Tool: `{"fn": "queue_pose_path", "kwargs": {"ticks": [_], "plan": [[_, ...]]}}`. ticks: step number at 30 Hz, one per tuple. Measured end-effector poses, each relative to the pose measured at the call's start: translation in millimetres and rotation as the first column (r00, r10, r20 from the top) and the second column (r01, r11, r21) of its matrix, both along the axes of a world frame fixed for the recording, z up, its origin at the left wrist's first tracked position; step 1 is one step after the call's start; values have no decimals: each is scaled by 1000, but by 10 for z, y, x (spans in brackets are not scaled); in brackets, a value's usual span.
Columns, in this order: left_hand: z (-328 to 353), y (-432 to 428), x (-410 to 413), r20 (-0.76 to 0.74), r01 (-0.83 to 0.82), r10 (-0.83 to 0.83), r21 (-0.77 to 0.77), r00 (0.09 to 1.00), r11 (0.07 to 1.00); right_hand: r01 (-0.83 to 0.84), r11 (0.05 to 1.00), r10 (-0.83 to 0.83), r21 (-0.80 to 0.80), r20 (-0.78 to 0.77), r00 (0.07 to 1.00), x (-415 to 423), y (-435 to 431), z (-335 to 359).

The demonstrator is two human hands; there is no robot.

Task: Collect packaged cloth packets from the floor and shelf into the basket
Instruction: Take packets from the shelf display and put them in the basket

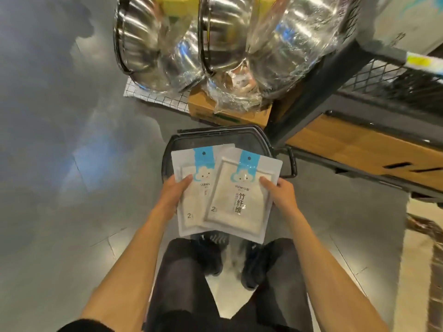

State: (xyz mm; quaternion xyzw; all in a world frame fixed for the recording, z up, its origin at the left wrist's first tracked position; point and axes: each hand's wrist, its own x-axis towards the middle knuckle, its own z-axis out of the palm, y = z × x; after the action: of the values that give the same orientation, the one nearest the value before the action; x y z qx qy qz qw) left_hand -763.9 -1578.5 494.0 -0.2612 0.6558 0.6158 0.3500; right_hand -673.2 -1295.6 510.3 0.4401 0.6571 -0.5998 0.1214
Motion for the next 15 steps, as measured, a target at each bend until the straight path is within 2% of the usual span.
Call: {"fn": "queue_pose_path", "kwargs": {"ticks": [6,15], "plan": [[976,490,572,-55,-63,62,-27,997,998,-48,998,48,-26,-7,999,588,483,1041],[1757,1465,1192,-155,3,15,112,988,994,-31,997,38,64,-122,992,1329,1454,1826]]}}
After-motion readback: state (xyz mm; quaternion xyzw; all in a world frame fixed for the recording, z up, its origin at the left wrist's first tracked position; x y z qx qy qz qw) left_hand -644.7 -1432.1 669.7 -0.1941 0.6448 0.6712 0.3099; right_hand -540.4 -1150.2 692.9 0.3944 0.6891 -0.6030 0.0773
